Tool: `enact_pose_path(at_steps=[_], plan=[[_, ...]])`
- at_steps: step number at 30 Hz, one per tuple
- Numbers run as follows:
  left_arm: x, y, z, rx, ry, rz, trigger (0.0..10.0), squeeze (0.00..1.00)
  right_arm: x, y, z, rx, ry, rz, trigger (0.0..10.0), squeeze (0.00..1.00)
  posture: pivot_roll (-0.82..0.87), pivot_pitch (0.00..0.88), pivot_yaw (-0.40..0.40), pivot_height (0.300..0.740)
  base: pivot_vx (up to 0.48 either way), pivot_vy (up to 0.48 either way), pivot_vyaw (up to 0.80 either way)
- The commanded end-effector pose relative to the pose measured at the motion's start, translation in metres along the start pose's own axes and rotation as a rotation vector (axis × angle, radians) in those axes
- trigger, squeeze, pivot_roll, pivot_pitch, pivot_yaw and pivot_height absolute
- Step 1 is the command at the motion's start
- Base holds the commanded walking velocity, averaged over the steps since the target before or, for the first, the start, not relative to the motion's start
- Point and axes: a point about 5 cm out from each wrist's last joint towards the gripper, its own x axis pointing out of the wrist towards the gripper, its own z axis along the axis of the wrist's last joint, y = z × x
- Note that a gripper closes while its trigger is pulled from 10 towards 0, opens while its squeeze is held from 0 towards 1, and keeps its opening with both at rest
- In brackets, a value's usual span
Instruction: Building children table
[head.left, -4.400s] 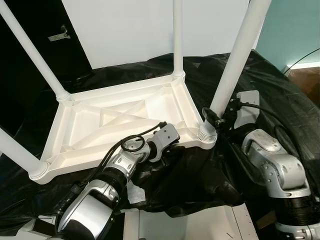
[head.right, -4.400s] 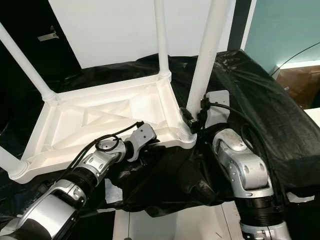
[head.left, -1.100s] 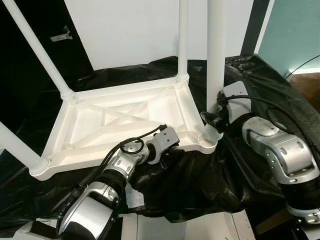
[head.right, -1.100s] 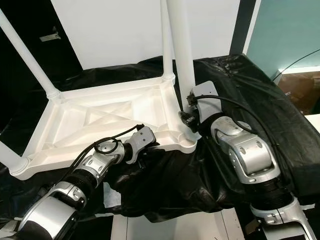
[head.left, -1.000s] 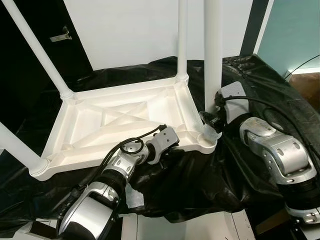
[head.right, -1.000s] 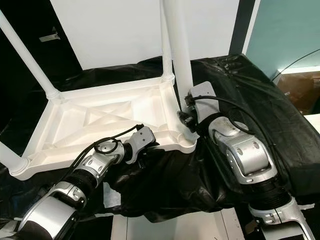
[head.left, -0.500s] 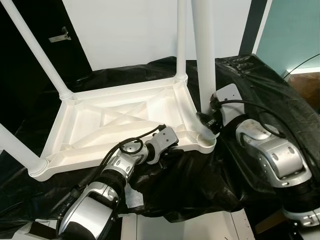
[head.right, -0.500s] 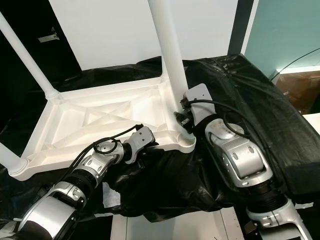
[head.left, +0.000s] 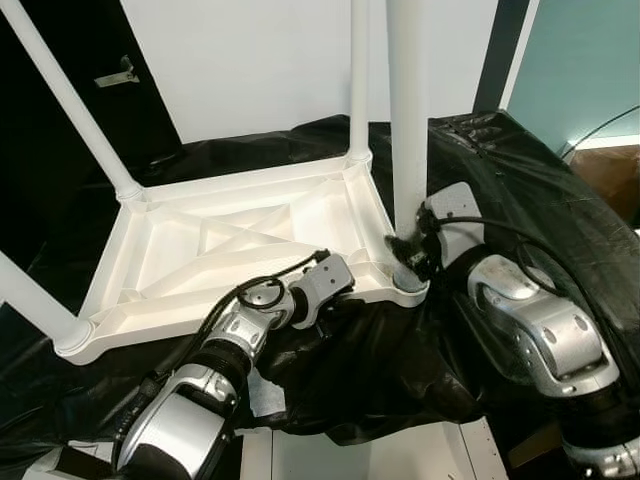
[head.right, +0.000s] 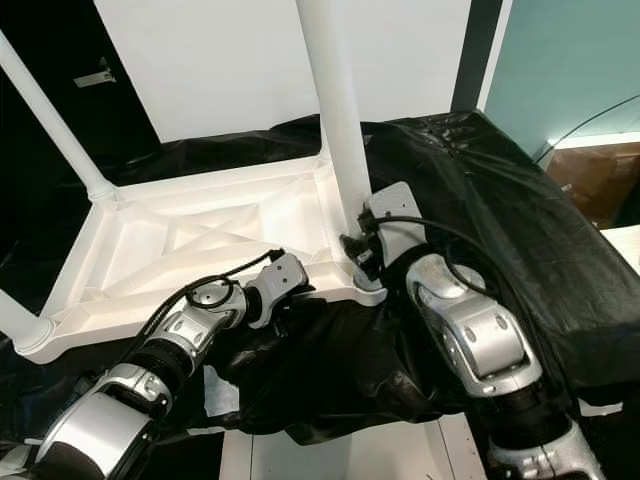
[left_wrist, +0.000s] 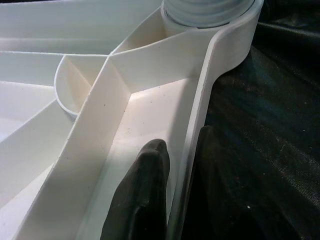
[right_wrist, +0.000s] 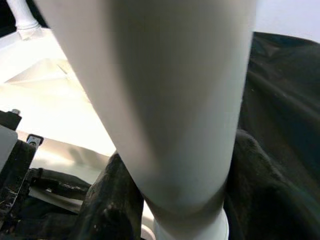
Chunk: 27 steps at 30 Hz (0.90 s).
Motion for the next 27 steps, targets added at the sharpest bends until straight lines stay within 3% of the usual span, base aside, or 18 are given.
enact_pose_path(at_steps=[1, 11, 13, 21, 27], plan=[[0.0, -0.007, -0.022, -0.025, 0.1, -0.006, 10.0, 0.0, 0.0, 0.012, -0.037, 0.069, 0.188, 0.046, 10.0, 0.0, -0.18, 0.017, 0.073, 0.74, 0.0, 0.0, 0.0], [0.002, -0.008, -0.021, -0.018, 0.102, -0.015, 10.0, 0.0, -0.008, 0.009, -0.048, 0.099, 0.214, 0.012, 10.0, 0.0, -0.19, 0.016, 0.077, 0.74, 0.0, 0.0, 0.0], [0.002, -0.008, -0.02, -0.016, 0.1, -0.016, 10.0, 0.0, -0.011, 0.008, -0.054, 0.194, 0.264, -0.004, 10.0, 0.0, -0.19, 0.016, 0.077, 0.74, 0.0, 0.0, 0.0], [0.001, -0.008, -0.022, -0.013, 0.106, -0.018, 10.0, 0.0, -0.01, 0.004, -0.057, 0.378, 0.337, -0.062, 10.0, 0.0, -0.19, 0.013, 0.079, 0.74, 0.0, 0.0, 0.0], [0.002, -0.008, -0.021, -0.013, 0.103, -0.017, 10.0, 0.0, -0.01, 0.001, -0.055, 0.41, 0.36, -0.057, 10.0, 0.0, -0.19, 0.012, 0.073, 0.74, 0.0, 0.0, 0.0]])
